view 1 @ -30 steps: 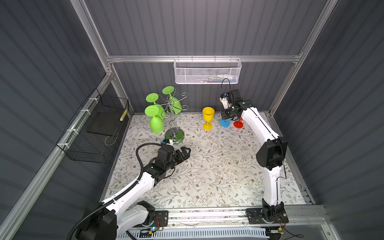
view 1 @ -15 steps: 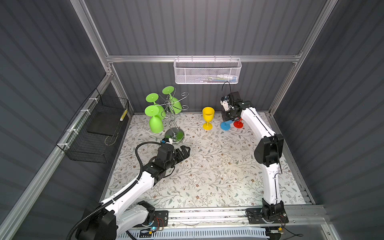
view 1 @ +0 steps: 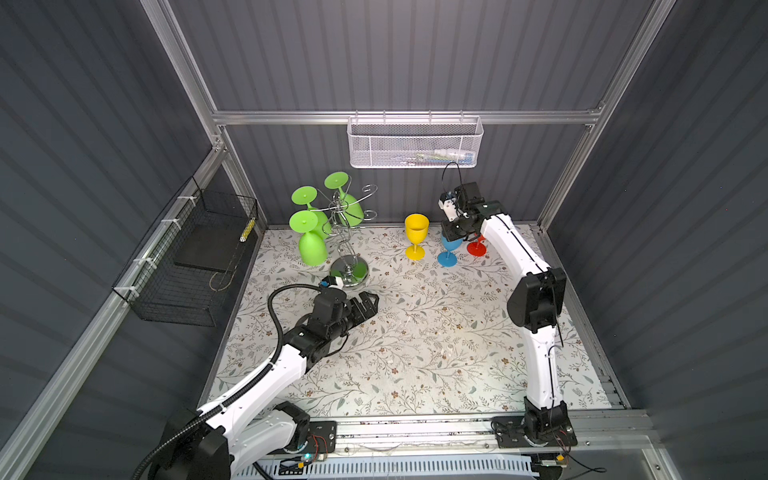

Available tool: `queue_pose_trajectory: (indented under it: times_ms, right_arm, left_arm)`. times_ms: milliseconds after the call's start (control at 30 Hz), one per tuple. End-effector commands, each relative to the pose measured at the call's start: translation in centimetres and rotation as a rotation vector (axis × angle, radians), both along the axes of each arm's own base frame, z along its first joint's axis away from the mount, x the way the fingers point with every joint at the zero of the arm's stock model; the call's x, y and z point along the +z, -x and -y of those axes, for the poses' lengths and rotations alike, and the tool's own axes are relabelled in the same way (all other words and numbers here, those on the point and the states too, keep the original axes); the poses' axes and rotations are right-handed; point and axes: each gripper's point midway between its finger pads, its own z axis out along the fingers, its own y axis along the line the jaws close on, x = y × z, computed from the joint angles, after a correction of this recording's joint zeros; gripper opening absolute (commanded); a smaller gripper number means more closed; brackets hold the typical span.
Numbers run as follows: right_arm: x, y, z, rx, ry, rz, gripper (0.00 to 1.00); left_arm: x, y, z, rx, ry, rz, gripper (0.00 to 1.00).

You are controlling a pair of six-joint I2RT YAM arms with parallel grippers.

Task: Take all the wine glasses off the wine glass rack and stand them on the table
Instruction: 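Release the blue glass and draw the right gripper back while left rises toward the rack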

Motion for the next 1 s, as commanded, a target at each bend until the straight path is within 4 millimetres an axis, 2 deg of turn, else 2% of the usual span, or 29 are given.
queue_pose_trajectory:
  times_ms: [0,133,233,400,633,700,833,967]
  right_arm:
    - [1.1,-0.1,-0.1,-0.004,0.01,0.02,0.42]
    - [4.4,0.0,-0.3,-0.01,-0.031,0.087,0.56]
    - [6.8,0.6,-0.2,-0.025,-0.057,0.138,0.63]
    - [9.8,2.3,0.5,-0.074,-0.101,0.21,0.68]
    - [12.7,6.8,-0.5,-0.064,-0.196,0.305,0.71]
    - [13.3,8.0,-1.4,-0.044,-0.26,0.325,0.71]
    - [14.2,10.3,-4.3,0.024,-0.372,0.362,0.71]
    - [14.5,12.3,-6.4,0.093,-0.425,0.391,0.71]
  left_arm:
    - [2.4,-0.2,-0.3,0.002,-0.01,0.053,1.0]
    - [2.9,0.2,-0.8,0.011,-0.029,0.061,1.0]
    - [3.1,0.6,-1.3,0.015,-0.053,0.058,1.0]
    - [3.6,1.5,-2.7,0.037,-0.106,0.049,1.0]
    - [3.2,2.7,-4.7,0.076,-0.191,0.002,1.0]
    - [3.7,3.1,-5.5,0.098,-0.208,0.002,1.0]
    - [6.0,3.9,-7.6,0.165,-0.244,0.027,0.99]
    - [8.9,4.2,-7.5,0.148,-0.223,0.061,1.0]
